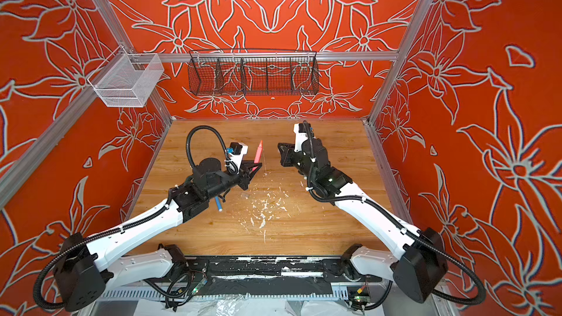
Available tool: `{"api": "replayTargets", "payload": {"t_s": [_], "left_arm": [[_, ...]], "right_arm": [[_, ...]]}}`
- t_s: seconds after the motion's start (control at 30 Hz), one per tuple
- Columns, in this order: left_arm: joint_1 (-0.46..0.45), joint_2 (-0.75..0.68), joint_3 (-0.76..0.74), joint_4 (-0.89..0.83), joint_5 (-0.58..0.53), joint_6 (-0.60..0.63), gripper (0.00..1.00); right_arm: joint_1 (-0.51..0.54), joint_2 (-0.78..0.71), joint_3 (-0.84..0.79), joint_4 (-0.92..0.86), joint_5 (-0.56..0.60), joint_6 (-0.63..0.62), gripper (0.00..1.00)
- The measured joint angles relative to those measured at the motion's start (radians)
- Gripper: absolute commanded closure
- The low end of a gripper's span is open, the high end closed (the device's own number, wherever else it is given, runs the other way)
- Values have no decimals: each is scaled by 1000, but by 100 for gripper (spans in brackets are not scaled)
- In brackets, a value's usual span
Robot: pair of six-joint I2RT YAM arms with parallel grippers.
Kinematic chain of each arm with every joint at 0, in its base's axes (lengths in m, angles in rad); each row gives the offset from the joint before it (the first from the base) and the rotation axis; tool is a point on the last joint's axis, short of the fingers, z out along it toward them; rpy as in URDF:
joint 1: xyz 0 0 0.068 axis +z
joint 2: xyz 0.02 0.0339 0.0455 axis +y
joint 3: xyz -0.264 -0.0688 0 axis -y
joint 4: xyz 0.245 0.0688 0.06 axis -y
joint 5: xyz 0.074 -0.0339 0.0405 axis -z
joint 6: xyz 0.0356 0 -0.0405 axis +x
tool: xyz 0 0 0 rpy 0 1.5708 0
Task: Insert the pens into the pen caps
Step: 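Carry the cap over the pink marker tip held by the left gripper, then lower the cap onto the pink marker tip with the right gripper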
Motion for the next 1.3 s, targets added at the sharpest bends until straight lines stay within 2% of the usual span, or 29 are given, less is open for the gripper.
{"api": "replayTargets", "payload": {"t_s": [0.37, 1.3], "left_arm": [[-33, 4, 0, -4, 2, 18, 100], [-33, 27, 15, -15, 3, 18, 100]], "right_arm": [[0, -46, -1, 143, -52, 79, 92], [27, -9, -26, 220, -142, 124, 92]]}}
